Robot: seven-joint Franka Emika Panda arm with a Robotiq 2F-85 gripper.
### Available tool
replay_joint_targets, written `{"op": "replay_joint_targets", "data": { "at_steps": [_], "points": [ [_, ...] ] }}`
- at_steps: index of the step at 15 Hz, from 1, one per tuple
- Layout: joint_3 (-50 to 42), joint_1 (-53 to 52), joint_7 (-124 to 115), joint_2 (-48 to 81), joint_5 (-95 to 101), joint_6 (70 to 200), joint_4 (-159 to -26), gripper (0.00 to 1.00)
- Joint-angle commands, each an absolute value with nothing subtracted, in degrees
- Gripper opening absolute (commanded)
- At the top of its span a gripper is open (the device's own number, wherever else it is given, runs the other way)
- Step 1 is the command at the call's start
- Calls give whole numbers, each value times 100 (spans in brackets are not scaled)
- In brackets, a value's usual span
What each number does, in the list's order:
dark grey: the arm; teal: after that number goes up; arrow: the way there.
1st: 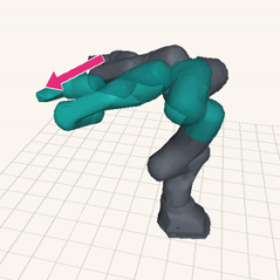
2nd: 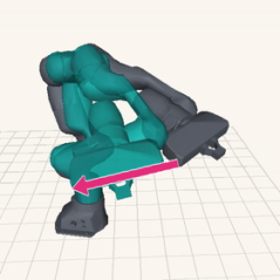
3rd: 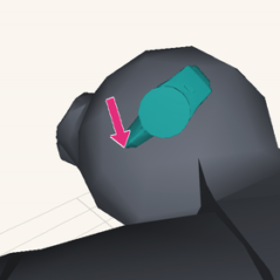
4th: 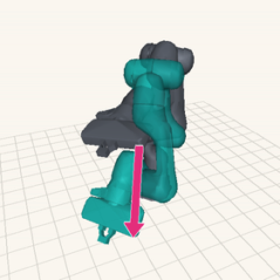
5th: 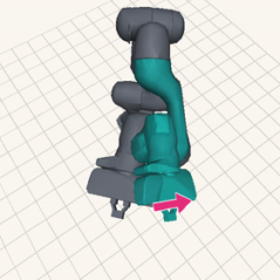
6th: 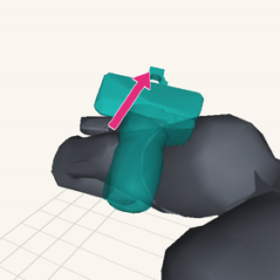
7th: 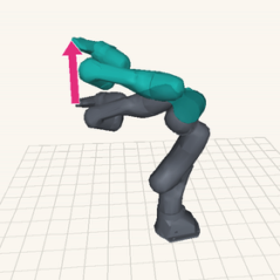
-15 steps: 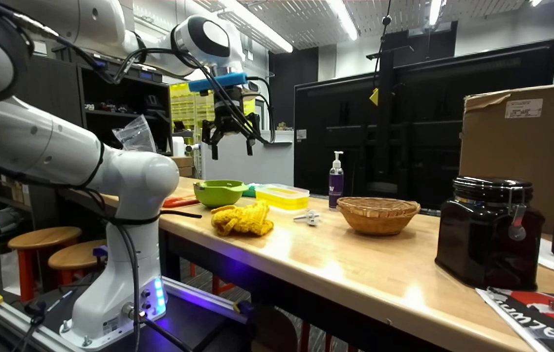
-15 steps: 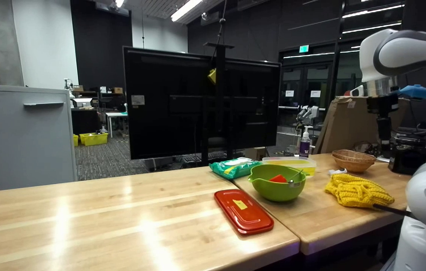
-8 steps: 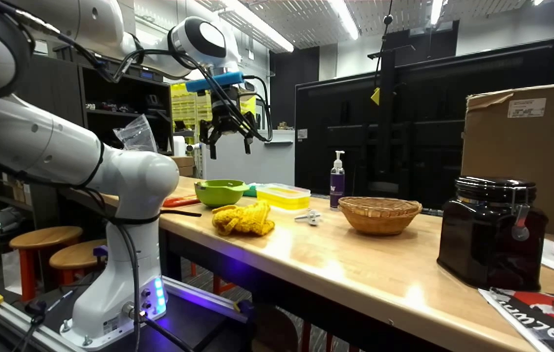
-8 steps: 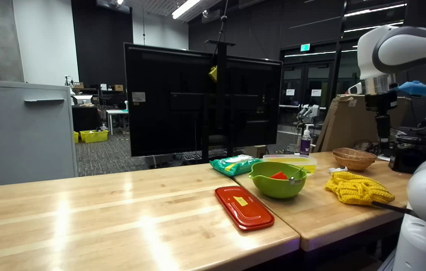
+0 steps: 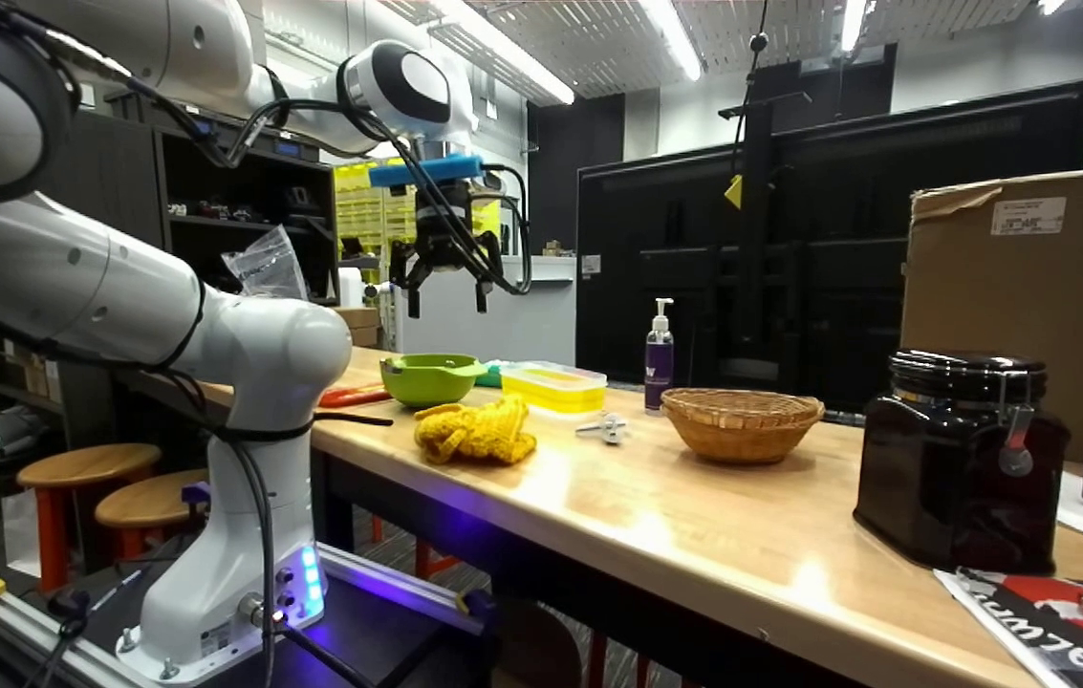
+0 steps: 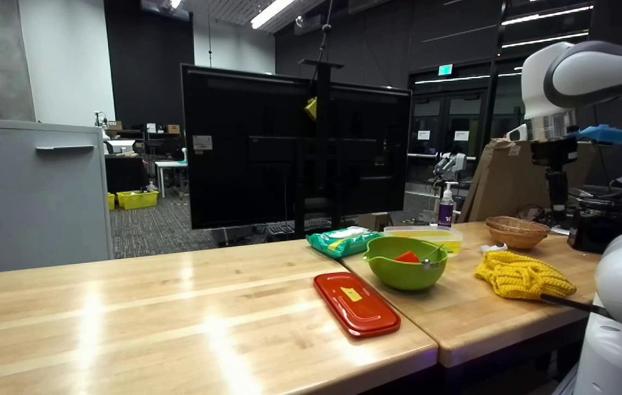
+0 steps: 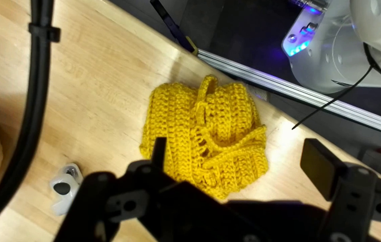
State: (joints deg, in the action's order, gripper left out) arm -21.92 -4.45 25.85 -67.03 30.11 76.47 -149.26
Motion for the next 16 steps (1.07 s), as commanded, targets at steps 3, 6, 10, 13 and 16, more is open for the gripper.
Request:
{"op": "replay_joint_targets", "data": {
  "at_steps": [3,6,10,13,16],
  "points": [
    [-2380,-405,2769,-6678,2907,7647,-14912,100],
    [-2505,-397,2792,-6633,3041,7795,-14977,100],
    [-2744,-378,2787,-6547,3131,8211,-15234,100],
    [-2898,-316,2749,-6368,3086,8588,-15480,100],
    [-2939,-222,2732,-6123,3054,8971,-15688,100]
  ]
}}
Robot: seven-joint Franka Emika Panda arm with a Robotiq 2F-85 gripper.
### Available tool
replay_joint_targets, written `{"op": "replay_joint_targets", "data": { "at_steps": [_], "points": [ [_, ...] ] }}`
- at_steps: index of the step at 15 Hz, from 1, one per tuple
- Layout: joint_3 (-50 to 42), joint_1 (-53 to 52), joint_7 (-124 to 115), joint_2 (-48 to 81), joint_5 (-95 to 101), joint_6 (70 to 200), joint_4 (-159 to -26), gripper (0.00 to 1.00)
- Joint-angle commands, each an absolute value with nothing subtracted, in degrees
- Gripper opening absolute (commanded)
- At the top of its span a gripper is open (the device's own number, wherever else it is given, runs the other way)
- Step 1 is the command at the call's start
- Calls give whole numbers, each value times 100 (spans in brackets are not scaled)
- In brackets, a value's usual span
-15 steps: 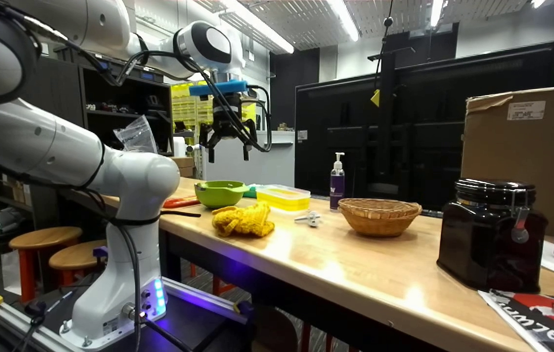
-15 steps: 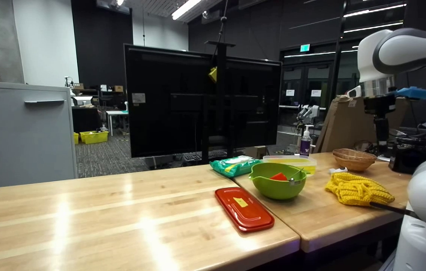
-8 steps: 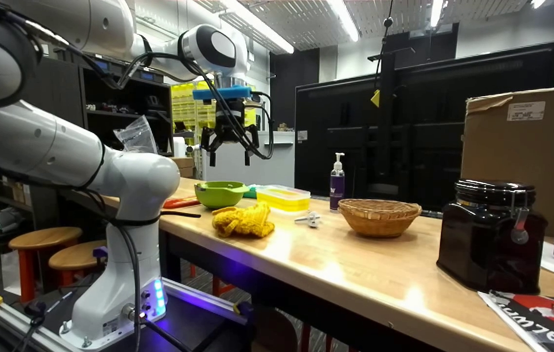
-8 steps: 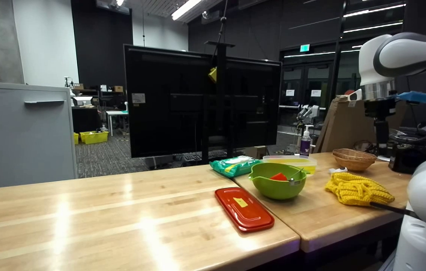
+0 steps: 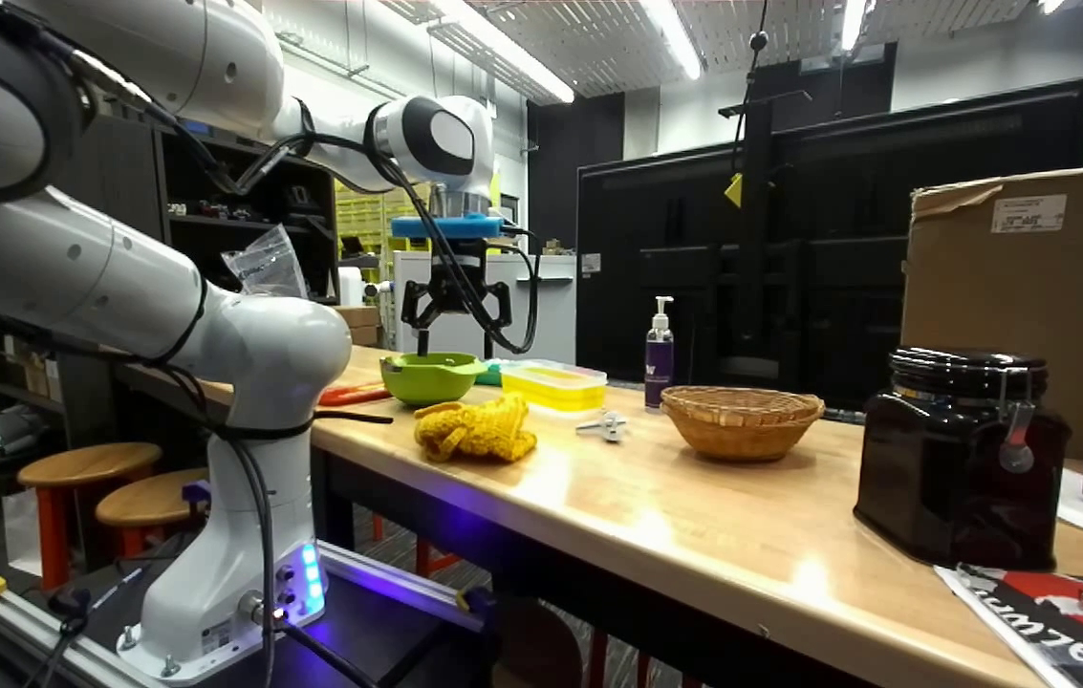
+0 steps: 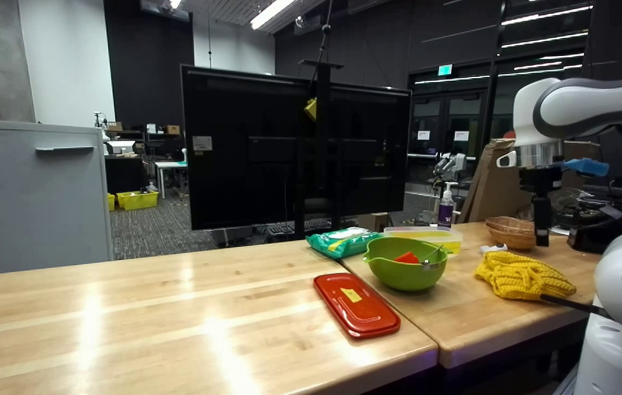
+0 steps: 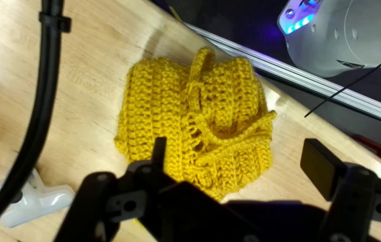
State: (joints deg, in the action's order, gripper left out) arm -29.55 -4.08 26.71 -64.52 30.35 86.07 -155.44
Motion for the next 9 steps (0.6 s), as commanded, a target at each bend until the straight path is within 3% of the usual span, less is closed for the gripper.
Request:
{"op": "replay_joint_targets", "data": {
  "at_steps": [1,9],
  "points": [
    [-2927,-183,2729,-6031,3034,9088,-15729,100],
    [-2787,17,2850,-5910,2874,9261,-15812,100]
  ]
}}
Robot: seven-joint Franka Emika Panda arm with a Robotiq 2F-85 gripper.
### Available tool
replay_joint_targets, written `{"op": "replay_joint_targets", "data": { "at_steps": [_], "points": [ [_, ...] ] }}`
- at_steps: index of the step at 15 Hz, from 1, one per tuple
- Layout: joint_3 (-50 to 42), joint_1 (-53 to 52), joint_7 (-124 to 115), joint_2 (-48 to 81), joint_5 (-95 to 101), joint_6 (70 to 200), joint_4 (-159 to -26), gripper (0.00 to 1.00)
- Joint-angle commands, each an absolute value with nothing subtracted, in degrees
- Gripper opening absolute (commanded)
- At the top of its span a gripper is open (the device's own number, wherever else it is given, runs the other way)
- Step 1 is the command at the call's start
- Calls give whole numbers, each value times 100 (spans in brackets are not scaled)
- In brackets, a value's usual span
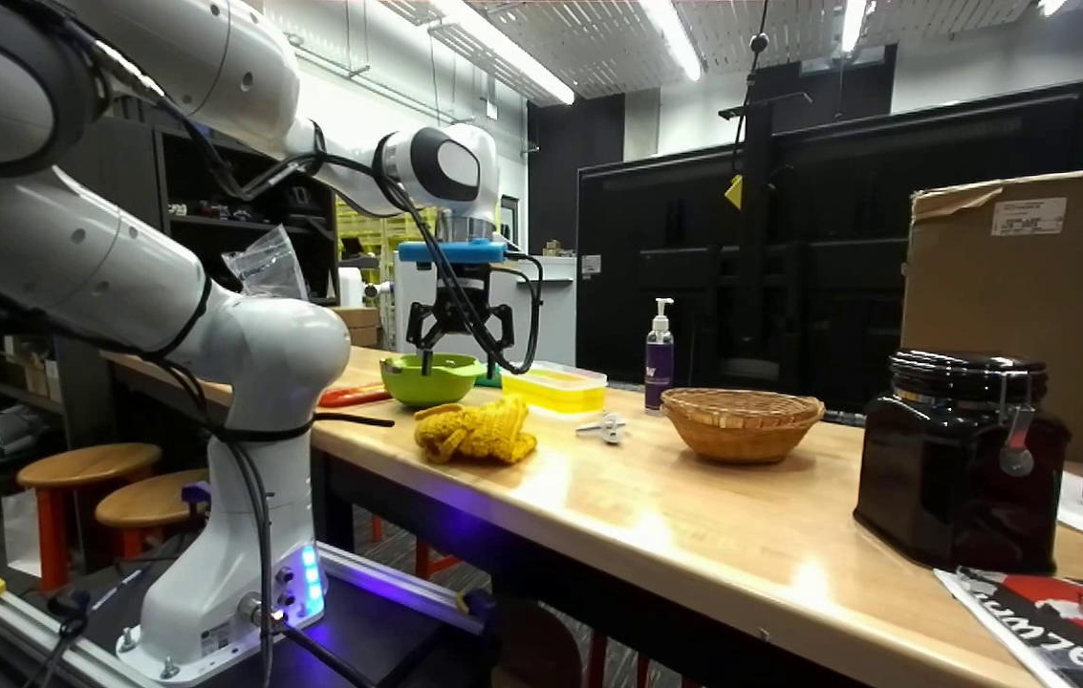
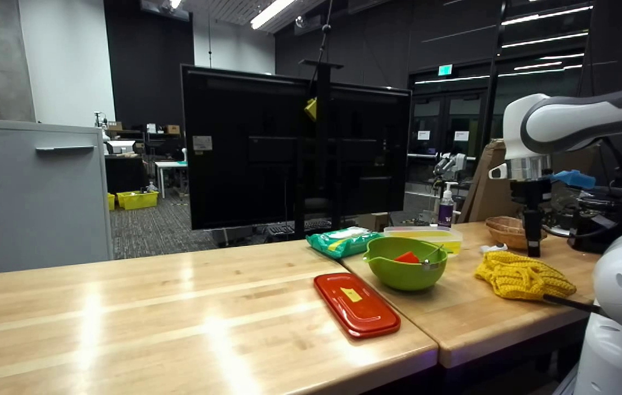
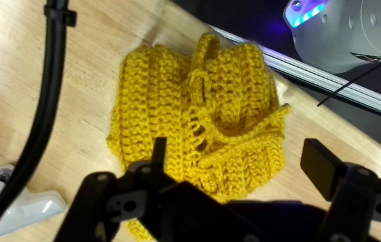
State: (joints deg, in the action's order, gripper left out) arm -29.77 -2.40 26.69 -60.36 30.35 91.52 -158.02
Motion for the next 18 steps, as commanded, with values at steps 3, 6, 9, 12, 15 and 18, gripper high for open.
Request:
{"op": "replay_joint_targets", "data": {
  "at_steps": [3,6,9,12,15,18],
  "points": [
    [-2784,8,2862,-5893,2846,9272,-15824,100],
    [-2770,33,2898,-5813,2797,9297,-15853,100],
    [-2799,45,3005,-5723,2759,9315,-15873,100],
    [-2842,71,3124,-5592,2794,9369,-15890,100],
    [-2895,144,3248,-5436,2817,9447,-15902,100],
    [-2946,250,3365,-5263,2787,9471,-15905,100]
  ]
}}
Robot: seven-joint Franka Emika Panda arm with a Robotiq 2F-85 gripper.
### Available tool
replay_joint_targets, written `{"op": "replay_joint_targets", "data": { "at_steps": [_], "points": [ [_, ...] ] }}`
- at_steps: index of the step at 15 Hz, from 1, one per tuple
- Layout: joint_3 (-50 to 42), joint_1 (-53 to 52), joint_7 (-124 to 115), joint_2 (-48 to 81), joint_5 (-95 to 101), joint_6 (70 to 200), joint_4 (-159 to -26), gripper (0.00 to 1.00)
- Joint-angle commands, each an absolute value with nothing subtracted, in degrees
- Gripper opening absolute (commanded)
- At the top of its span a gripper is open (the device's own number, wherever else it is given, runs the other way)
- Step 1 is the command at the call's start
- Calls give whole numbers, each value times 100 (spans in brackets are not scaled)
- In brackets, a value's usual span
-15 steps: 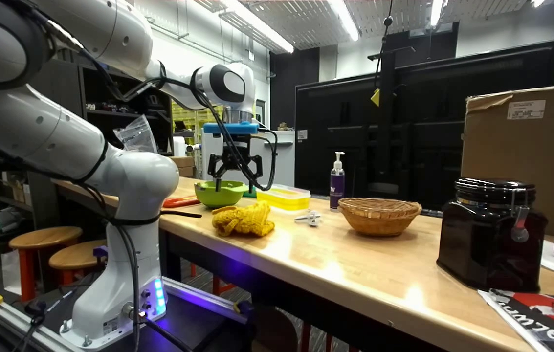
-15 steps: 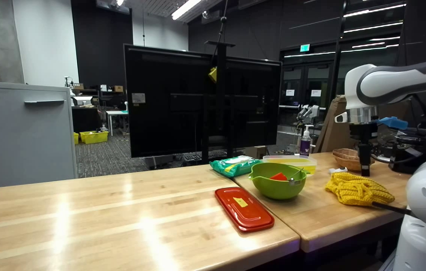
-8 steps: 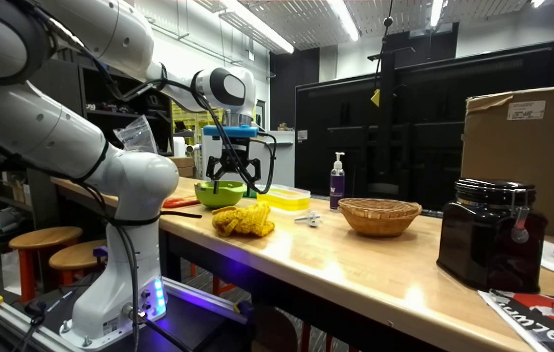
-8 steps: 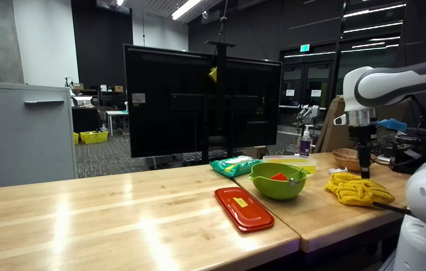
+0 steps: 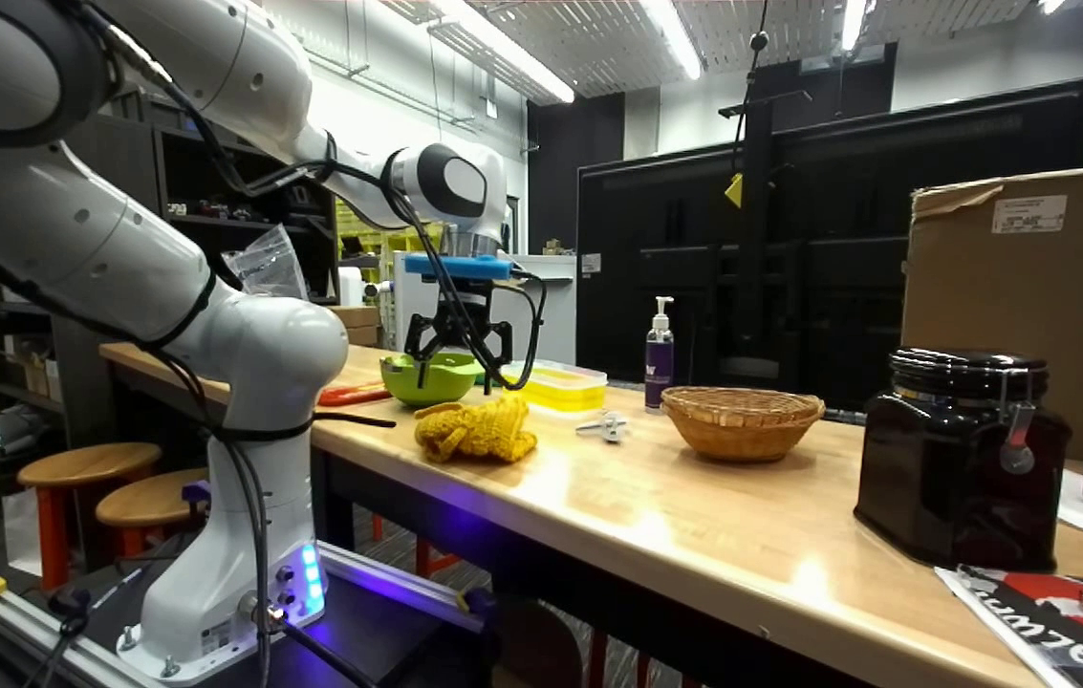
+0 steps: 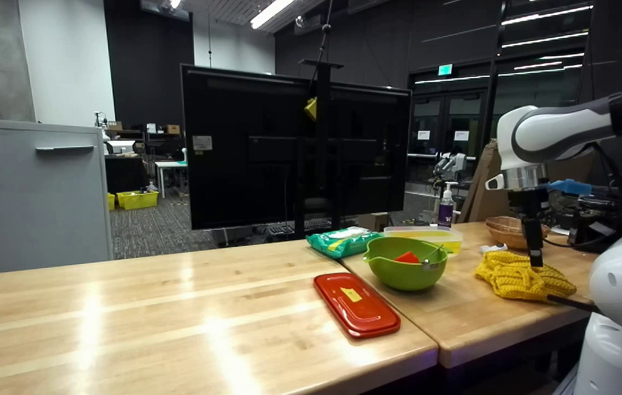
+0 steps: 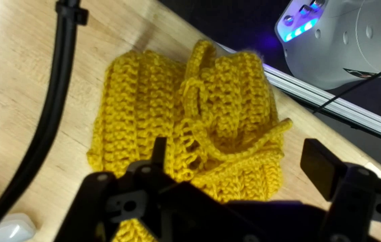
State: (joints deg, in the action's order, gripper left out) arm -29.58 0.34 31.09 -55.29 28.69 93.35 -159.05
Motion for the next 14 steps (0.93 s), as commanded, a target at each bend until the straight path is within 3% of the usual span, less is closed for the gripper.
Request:
{"op": "replay_joint_targets", "data": {
  "at_steps": [1,14],
  "points": [
    [-2953,284,3391,-5207,2783,9480,-15906,100],
    [-3131,399,3640,-4627,2834,9700,-15910,100]
  ]
}}
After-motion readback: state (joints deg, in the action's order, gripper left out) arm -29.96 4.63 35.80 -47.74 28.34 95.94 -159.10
